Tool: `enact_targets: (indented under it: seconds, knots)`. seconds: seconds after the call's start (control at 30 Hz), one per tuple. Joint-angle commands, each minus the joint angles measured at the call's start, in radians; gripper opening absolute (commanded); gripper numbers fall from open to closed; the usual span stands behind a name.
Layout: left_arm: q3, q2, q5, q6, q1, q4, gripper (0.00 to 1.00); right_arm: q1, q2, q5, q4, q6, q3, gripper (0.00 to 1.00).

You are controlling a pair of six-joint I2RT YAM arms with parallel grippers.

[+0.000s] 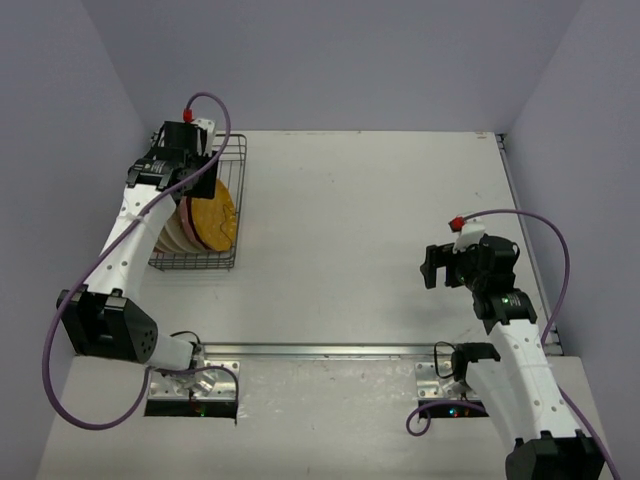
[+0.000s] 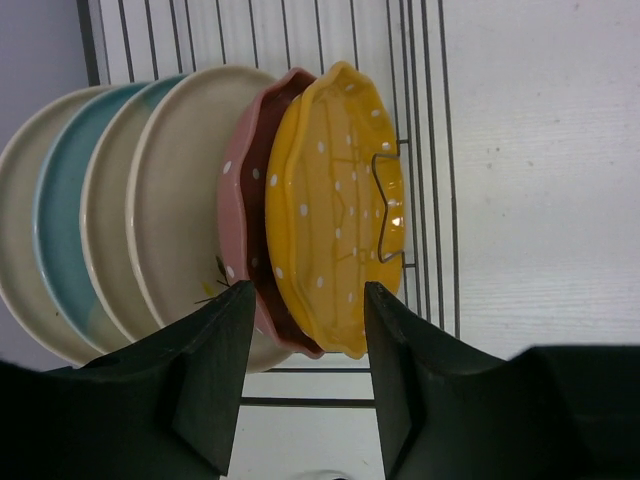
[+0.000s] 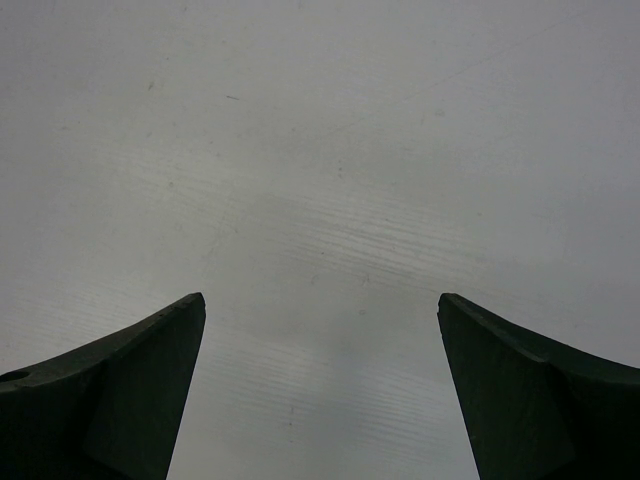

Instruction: Unload the plates from the dish rack

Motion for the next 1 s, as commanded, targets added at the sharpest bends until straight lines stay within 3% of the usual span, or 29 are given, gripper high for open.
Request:
enact_targets:
  seconds: [0.0, 0.2, 0.43, 0.97]
  knots:
    - [0.04, 0.035, -0.069, -0.024, -0.004, -0.016, 0.44, -0.003, 0.019, -0.004, 0.063, 0.022, 0.056, 0.99]
    - [0.036, 0.08, -0.128, -0.026, -0.004, -0.015, 0.42, -0.003, 0.024, -0.004, 0.077, 0.03, 0.051, 0.99]
    - [0.013, 0.118, -0.15, -0.014, -0.004, 0.012, 0.29, -0.003, 0.021, 0.0, 0.084, 0.033, 0.035, 0.99]
    - [0.008, 0.227, -0.189, -0.033, -0.004, 0.033, 0.38, -0.001, 0.009, 0.016, 0.09, 0.024, 0.018, 0.99]
